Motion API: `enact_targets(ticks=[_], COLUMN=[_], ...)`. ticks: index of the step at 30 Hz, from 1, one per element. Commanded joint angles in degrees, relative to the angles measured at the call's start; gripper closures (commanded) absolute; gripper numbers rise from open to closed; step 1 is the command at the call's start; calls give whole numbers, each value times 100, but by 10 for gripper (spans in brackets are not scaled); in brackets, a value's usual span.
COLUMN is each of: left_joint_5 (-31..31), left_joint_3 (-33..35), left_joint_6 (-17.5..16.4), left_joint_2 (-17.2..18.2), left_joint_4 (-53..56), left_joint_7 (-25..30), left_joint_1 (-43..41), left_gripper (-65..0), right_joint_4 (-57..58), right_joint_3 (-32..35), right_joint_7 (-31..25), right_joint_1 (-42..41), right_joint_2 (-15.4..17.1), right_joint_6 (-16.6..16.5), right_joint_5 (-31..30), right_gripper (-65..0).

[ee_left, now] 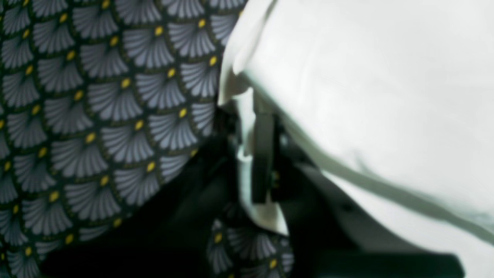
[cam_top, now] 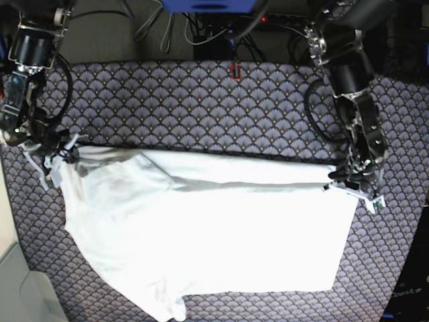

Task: Fold the T-shirt properly
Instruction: 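Drag the shirt further toward the arm bases with both grippers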

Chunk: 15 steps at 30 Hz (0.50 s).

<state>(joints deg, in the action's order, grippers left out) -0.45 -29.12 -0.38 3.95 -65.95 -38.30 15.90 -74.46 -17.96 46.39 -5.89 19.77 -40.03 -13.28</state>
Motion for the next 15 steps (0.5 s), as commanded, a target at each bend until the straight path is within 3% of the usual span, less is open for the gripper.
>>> enact_targets(ticks=[1,7,15], left_joint_5=[40,40,40], left_joint_3=[-2,-28,-2], left_joint_6=[16,16,7], left_joint_2=[76,-65,-197], left_joint_4=[-284,-1418,-2701], left_joint_7=[19,-587,-737], left_joint_1=[32,-821,-2087], left_gripper=[-6,-6,-6], right_joint_4=[-304,-1499,-2678], right_joint_3=[-46,-81,-451], right_joint_7=[51,271,297], right_joint_1=[40,1042,2281], right_joint_2=[120,129,93], right_joint_6=[3,3,3], right_joint_5=[-22,-303,-329], right_gripper=[0,0,0])
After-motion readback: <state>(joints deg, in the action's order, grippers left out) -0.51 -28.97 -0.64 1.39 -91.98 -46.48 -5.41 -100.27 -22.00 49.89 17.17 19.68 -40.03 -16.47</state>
